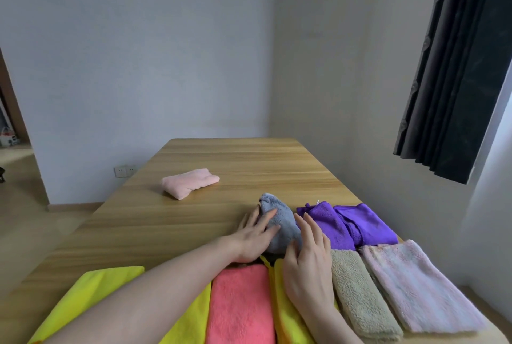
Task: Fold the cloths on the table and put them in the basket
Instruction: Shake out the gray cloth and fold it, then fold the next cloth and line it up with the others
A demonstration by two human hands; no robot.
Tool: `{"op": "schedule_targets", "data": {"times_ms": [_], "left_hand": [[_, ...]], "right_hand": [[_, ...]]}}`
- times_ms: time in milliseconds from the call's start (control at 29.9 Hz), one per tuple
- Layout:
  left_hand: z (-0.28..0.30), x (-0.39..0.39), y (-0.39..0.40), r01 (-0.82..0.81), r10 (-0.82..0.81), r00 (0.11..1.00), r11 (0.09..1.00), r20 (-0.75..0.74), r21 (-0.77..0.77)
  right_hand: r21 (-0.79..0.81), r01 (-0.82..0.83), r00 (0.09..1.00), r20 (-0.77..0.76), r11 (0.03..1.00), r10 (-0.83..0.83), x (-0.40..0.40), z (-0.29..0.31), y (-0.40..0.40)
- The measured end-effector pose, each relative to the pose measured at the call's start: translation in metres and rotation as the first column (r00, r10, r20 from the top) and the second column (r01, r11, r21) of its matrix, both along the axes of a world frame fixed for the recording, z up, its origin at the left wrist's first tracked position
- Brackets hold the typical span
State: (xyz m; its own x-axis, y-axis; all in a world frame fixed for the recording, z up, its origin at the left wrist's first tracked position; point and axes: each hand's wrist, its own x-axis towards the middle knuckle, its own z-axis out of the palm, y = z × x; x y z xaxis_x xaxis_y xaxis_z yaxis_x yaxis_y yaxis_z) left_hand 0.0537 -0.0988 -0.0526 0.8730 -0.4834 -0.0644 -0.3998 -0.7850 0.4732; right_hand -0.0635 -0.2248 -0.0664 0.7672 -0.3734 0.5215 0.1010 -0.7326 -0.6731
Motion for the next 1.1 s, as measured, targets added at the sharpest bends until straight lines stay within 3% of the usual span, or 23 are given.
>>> {"op": "schedule_targets", "data": {"times_ms": [301, 435, 502, 568, 736, 869, 1103], "left_hand": [[-0.003, 0.006, -0.010, 0.032, -0.038, 0.998, 0.992, 0.053, 0.121], [0.005, 0.012, 0.000, 0.076, -0.071, 0.996, 0.992, 0.051, -0.102], [0.015, 0.015, 0.013, 0.018, -0.002, 0.998, 0.967, 0.062, -0.253], [0.023, 0.023, 0.034, -0.086, 0.111, 0.992, 0.949, 0.066, -0.303], [0.015, 0.063, 0.109, -0.365, 0.368, 0.917, 0.930, 0.154, -0.048], [0.008, 0.091, 0.155, -0.478, 0.455, 0.874, 0.868, 0.174, 0.131], [0.015, 0.117, 0.179, -0.504, 0.475, 0.859, 0.851, 0.190, 0.149]], "right_hand": [[0.001, -0.027, 1.000, -0.013, 1.000, 0.027, 0.002, -0.002, 0.000], [-0.064, -0.028, 0.997, -0.072, 0.998, 0.023, 0.002, -0.003, 0.002], [-0.099, -0.020, 0.997, -0.081, 0.995, 0.012, 0.001, -0.003, 0.003], [-0.107, -0.017, 0.997, -0.072, 0.994, 0.009, 0.000, -0.002, 0.004], [-0.111, -0.034, 0.997, -0.068, 0.993, 0.026, -0.004, 0.001, 0.005], [-0.105, -0.049, 0.997, -0.068, 0.993, 0.042, -0.002, -0.001, 0.004], [-0.114, -0.052, 0.995, -0.090, 0.992, 0.042, -0.001, -0.003, 0.004]]}}
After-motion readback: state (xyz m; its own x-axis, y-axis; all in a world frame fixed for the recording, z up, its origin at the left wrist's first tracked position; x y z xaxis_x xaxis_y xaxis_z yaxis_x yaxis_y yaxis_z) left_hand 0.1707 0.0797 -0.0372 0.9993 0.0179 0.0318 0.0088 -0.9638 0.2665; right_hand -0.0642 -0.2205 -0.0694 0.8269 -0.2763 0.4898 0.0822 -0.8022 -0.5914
